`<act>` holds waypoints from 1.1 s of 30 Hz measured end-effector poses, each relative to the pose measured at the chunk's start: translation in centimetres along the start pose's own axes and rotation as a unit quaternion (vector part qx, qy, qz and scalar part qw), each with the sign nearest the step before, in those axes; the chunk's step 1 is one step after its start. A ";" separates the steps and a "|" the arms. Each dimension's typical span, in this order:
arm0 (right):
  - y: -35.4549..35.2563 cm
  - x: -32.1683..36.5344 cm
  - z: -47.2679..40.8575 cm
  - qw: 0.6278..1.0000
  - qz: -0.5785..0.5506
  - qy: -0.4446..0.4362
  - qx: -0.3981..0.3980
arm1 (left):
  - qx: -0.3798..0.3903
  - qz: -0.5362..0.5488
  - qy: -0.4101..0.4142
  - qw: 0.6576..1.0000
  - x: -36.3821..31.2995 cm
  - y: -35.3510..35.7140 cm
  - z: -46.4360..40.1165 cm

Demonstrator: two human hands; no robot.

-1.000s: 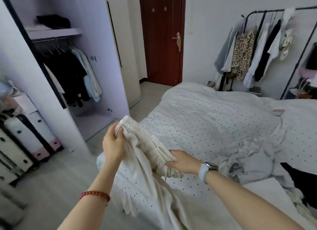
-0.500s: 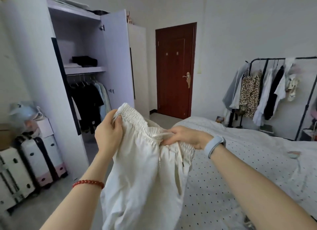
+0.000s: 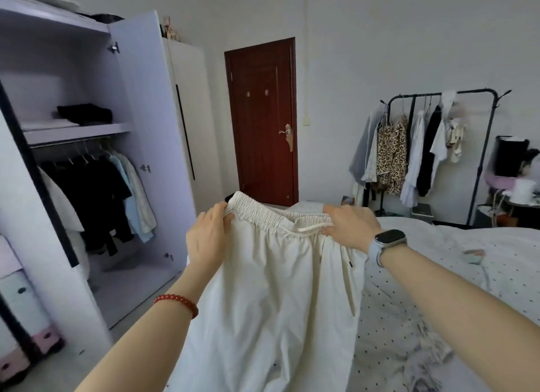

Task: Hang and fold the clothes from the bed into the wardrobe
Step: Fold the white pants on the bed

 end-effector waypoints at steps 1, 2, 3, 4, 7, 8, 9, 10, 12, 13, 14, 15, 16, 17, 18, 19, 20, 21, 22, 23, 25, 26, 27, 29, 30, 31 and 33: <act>0.8 -1.2 -1.6 1.000 0.019 0.005 -0.004 | 0.008 -0.005 0.013 1.000 -0.4 2.0 -1.5; 1.3 -1.9 -2.4 0.999 0.032 0.010 0.000 | 0.019 -0.007 0.017 1.000 -0.5 3.1 -2.4; 2.7 -3.7 -4.3 0.999 0.038 0.022 0.007 | 0.026 -0.003 0.027 0.999 -1.2 6.2 -4.2; 3.6 -4.9 -5.5 0.999 0.039 0.029 0.009 | 0.029 -0.005 0.027 0.999 -1.3 8.4 -5.4; 8.2 -9.0 -9.3 0.997 0.015 0.057 0.044 | 0.029 -0.008 0.037 0.999 -2.4 15.3 -8.6; 9.8 -10.1 -10.3 0.996 -0.003 0.064 0.058 | 0.029 -0.010 0.041 0.999 -2.6 17.0 -9.2; 11.9 -11.0 -11.1 0.994 -0.022 0.069 0.085 | 0.033 -0.013 0.046 0.998 -2.6 19.0 -9.8; 15.0 -11.9 -12.0 0.988 -0.051 0.075 0.123 | 0.051 -0.014 0.044 0.998 -2.2 21.7 -10.1; 20.2 -12.7 -12.7 0.966 -0.118 0.087 0.212 | 0.100 -0.027 0.033 0.994 -1.2 25.6 -10.0; 22.8 -13.1 -13.1 0.950 -0.158 0.098 0.250 | 0.126 -0.032 0.021 0.991 -0.5 27.8 -9.8; 25.0 -13.4 -13.5 0.935 -0.200 0.108 0.274 | 0.146 -0.032 0.009 0.989 0.2 29.7 -9.6; 27.2 -13.8 -14.0 0.919 -0.237 0.122 0.291 | 0.171 -0.034 -0.006 0.985 0.9 31.8 -9.4; 29.1 -14.3 -14.5 0.908 -0.267 0.137 0.291 | 0.194 -0.033 -0.021 0.980 1.5 33.7 -9.1; 30.4 -14.7 -15.0 0.904 -0.287 0.150 0.280 | 0.218 -0.036 -0.031 0.975 1.9 35.2 -9.0; 32.1 -15.4 -15.6 0.902 -0.301 0.169 0.261 | 0.242 -0.044 -0.038 0.969 2.3 37.5 -8.9; 33.3 -16.2 -16.0 0.905 -0.302 0.188 0.234 | 0.264 -0.051 -0.043 0.962 2.5 39.1 -8.7; 34.2 -16.7 -16.3 0.911 -0.291 0.204 0.209 | 0.280 -0.056 -0.049 0.957 2.7 40.6 -8.6; 35.1 -17.1 -16.5 0.917 -0.278 0.216 0.190 | 0.286 -0.055 -0.057 0.955 2.6 41.8 -8.6; 35.7 -17.3 -16.9 0.923 -0.267 0.221 0.169 | 0.288 -0.049 -0.066 0.954 2.6 42.9 -8.7; 36.9 -18.0 -18.0 0.925 -0.261 0.229 0.153 | 0.292 -0.040 -0.071 0.953 2.4 45.1 -9.1; 38.1 -19.1 -20.2 0.928 -0.256 0.243 0.119 | 0.294 -0.026 -0.082 0.952 1.9 48.3 -10.2; 38.5 -19.8 -21.5 0.929 -0.252 0.249 0.105 | 0.289 -0.016 -0.089 0.953 1.7 49.8 -10.9; 38.8 -20.4 -22.6 0.931 -0.245 0.255 0.094 | 0.281 -0.006 -0.095 0.955 1.6 50.9 -11.5; 40.1 -22.2 -25.3 0.931 -0.224 0.277 0.074 | 0.277 0.027 -0.098 0.956 1.6 55.0 -13.0; 40.9 -22.9 -26.1 0.929 -0.214 0.294 0.070 | 0.294 0.053 -0.093 0.950 1.5 57.3 -13.4; 42.5 -23.7 -26.8 0.929 -0.189 0.310 0.074 | 0.322 0.080 -0.086 0.939 1.4 60.3 -13.2; 46.1 -23.7 -26.6 0.932 -0.101 0.324 0.125 | 0.387 0.127 -0.068 0.911 0.8 64.7 -11.2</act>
Point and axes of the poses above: each hand's wrist, its own z-axis away from the middle knuckle, its own y-axis out of the palm, x = y × z, the point moved 9 cm from there along -z, towards the middle knuckle, and after that the axes turned 10 degrees about y, right-handed, at the moved point
